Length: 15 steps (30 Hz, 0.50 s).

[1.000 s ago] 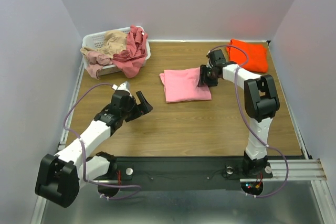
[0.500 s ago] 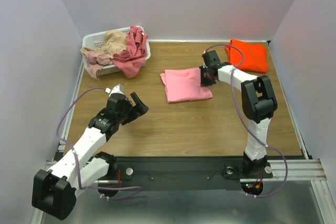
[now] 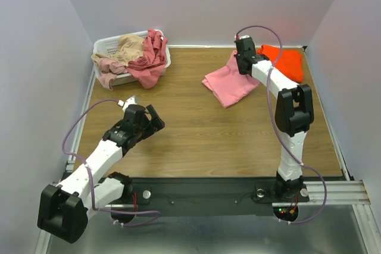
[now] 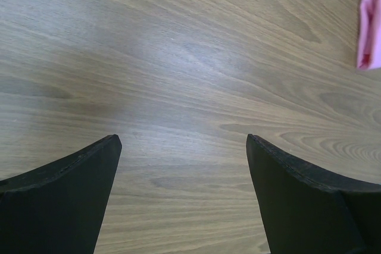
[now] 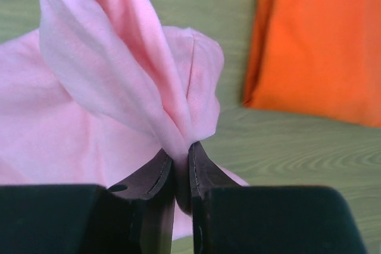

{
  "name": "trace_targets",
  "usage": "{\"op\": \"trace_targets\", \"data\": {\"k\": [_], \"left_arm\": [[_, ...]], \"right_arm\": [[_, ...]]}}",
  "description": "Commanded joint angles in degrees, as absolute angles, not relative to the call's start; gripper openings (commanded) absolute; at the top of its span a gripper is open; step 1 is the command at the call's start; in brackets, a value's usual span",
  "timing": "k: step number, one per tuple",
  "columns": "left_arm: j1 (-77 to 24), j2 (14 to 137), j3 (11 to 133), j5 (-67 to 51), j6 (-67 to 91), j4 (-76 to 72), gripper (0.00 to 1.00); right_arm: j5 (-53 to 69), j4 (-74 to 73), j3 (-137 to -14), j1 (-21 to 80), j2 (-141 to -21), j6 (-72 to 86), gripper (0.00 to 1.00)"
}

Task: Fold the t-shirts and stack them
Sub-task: Neatly place the folded tshirt to the corner

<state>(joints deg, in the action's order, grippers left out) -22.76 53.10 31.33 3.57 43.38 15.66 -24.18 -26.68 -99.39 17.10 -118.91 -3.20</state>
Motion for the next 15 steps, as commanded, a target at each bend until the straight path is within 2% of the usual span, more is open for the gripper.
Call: {"op": "trace_targets", "data": {"k": [1,10,15], "left_arm": [[-22.85,53.35,35.59,6.59,42.63,16.08,0.98],[-22.85,55.46,37.09,7.82,42.28,16.26,0.98],[-22.85,57.30,37.35,8.00,42.19,16.43,0.98]], "right_arm": [[-29.35,-25.58,-106.16,14.42,-120.85,-8.61,0.00],[-31.11,-25.58,-120.13,9.76,-127.17,-7.22,0.00],[-31.47,-25.58,-123.66,7.13,-128.41,-3.87,0.00]]}}
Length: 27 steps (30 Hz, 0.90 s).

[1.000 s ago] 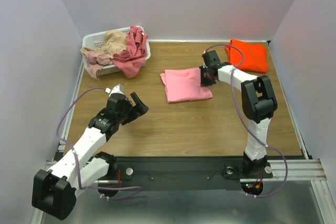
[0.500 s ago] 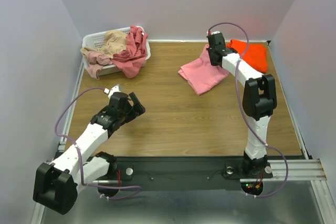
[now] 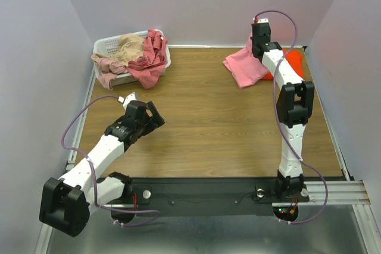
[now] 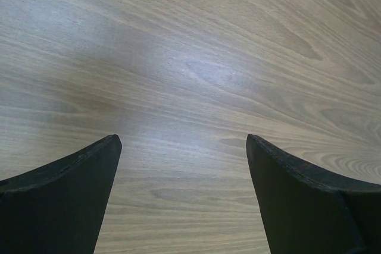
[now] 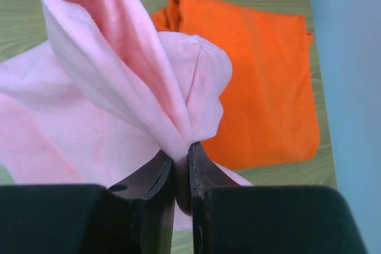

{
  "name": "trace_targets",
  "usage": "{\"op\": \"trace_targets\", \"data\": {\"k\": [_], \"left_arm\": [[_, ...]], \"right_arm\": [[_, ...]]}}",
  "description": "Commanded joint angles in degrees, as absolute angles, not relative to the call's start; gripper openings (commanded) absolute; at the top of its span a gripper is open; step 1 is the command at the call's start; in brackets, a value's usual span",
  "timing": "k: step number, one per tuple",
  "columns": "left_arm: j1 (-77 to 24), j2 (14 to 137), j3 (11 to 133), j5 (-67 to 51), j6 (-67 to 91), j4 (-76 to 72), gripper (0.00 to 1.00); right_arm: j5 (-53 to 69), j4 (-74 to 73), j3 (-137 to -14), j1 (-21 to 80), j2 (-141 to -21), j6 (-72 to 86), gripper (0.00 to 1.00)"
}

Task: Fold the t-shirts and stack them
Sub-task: Neatly place the folded tshirt to the corner

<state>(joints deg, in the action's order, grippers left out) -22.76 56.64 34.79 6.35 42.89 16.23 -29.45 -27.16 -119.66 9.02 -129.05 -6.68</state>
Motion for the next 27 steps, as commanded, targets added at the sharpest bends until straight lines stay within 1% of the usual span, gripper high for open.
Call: {"op": "trace_targets", "data": {"k": [1,7,18,27], "left_arm": [[-22.85,57.57,37.44,8.09,42.19,16.44,0.98],[-22.85,59.59,37.62,7.82,42.36,16.00,0.98],[-22.85,60.82,37.97,7.38,42.45,15.38,0.98],[-22.85,62.05,37.71,7.03,42.28,14.85,0.98]], "right_arm": [[-31.03,-25.58,-124.18,6.86,-128.15,-3.26,0.00],[-29.79,-25.58,-125.51,6.33,-126.74,-3.86,0.00],[-33.83,-25.58,-132.09,6.24,-127.00,-3.78,0.00],[-35.59,-25.58,-134.30,5.45,-127.62,-2.37,0.01]]}}
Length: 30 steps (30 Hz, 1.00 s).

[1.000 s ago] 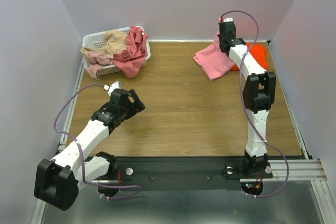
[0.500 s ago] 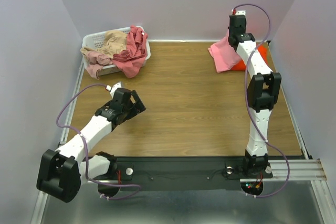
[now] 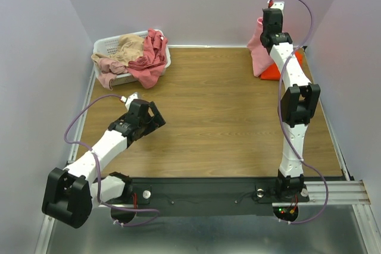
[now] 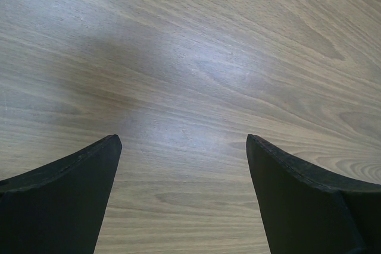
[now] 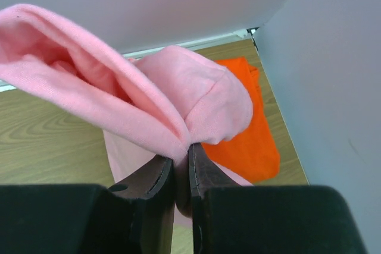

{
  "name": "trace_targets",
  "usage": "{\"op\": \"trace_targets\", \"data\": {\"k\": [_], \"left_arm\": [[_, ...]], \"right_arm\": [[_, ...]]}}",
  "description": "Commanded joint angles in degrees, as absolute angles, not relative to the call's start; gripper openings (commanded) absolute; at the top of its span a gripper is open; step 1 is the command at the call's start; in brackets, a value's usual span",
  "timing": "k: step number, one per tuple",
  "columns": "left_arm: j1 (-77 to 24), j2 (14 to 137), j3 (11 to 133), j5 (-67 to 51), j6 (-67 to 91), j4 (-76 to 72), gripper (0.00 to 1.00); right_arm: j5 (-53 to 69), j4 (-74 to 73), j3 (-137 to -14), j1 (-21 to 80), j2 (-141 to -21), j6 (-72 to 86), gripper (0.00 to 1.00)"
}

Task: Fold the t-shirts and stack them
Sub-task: Neatly place the folded tshirt to the corner

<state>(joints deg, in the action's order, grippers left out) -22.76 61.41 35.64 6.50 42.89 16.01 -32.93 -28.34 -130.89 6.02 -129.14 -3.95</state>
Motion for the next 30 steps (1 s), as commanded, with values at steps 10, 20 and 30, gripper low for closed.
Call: {"op": "trace_targets", "data": {"k": [10,20,30], "left_arm": [[-22.85,64.07,37.35,5.98,42.28,13.45,0.98],[-22.85,66.44,37.18,5.27,42.28,12.22,0.98],[-22.85,70.13,37.97,4.22,41.92,11.43,0.98]], "right_arm": [[-34.99,-25.58,-133.95,2.82,-126.30,-0.18,0.00],[-29.97,-25.58,-131.57,-1.30,-127.52,3.25,0.00],[-25.15,-26.10,-126.83,-7.64,-133.32,7.29,0.02]]}}
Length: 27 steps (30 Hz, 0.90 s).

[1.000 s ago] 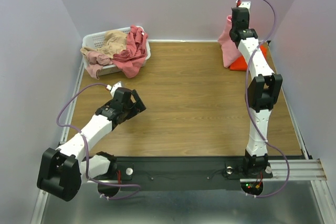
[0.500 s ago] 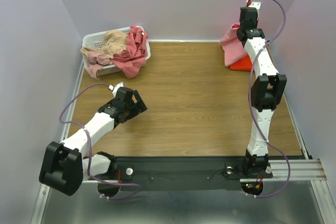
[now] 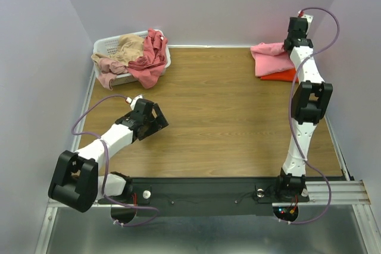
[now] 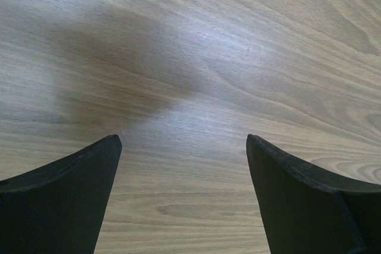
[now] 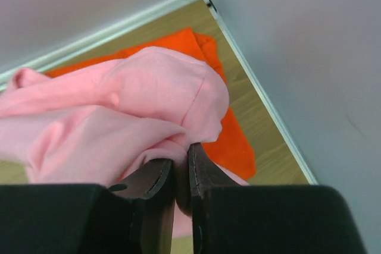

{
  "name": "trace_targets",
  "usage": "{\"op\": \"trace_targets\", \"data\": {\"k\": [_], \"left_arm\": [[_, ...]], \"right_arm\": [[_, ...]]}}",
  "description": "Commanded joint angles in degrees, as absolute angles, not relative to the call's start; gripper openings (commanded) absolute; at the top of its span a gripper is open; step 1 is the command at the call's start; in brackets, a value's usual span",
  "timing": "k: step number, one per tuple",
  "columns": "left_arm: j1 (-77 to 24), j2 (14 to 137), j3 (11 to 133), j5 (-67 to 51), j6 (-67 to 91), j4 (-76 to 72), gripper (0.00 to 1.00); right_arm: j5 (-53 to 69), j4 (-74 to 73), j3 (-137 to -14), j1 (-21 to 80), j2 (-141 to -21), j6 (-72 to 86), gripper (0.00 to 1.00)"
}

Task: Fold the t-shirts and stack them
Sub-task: Neatly place the folded tshirt to the corner

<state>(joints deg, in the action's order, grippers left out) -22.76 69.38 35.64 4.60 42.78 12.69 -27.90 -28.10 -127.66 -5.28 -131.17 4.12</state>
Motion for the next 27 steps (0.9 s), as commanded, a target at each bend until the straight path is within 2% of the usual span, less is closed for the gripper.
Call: {"op": "trace_targets", "data": {"k": [1,5,9,10,12,13,14,16,27], "left_arm": [[-22.85,70.83,38.14,4.04,41.84,11.25,0.99],[-22.85,72.16,38.58,3.34,41.75,10.72,0.98],[-22.85,73.12,38.50,2.64,41.75,10.20,0.98],[-22.85,73.47,38.58,2.64,41.75,10.11,0.98],[-22.85,74.00,38.58,2.55,41.75,9.93,0.98],[-22.85,74.09,38.67,2.55,41.75,9.76,0.98],[-22.85,74.27,38.67,2.46,41.75,9.67,0.98],[-22.85,74.70,38.85,1.94,41.66,9.32,0.98],[-22.85,76.81,39.46,0.97,41.31,8.18,0.98]], "right_arm": [[-23.14,-26.45,-126.83,-8.78,-134.29,8.43,0.05],[-20.66,-26.98,-127.44,-10.89,-136.93,10.37,0.21],[-18.99,-27.42,-130.69,-12.74,-140.35,11.77,0.44],[-18.46,-27.51,-131.30,-13.35,-140.88,11.86,0.61],[-16.44,-27.60,-132.10,-13.80,-141.68,12.13,0.72],[-15.74,-27.60,-132.27,-14.06,-141.77,12.39,0.81],[-15.04,-27.60,-132.36,-14.15,-141.94,12.48,0.97],[-14.42,-27.69,-133.41,-14.41,-142.47,13.09,1.00],[-10.19,-27.69,-134.47,-15.20,-139.04,15.64,1.00]]}}
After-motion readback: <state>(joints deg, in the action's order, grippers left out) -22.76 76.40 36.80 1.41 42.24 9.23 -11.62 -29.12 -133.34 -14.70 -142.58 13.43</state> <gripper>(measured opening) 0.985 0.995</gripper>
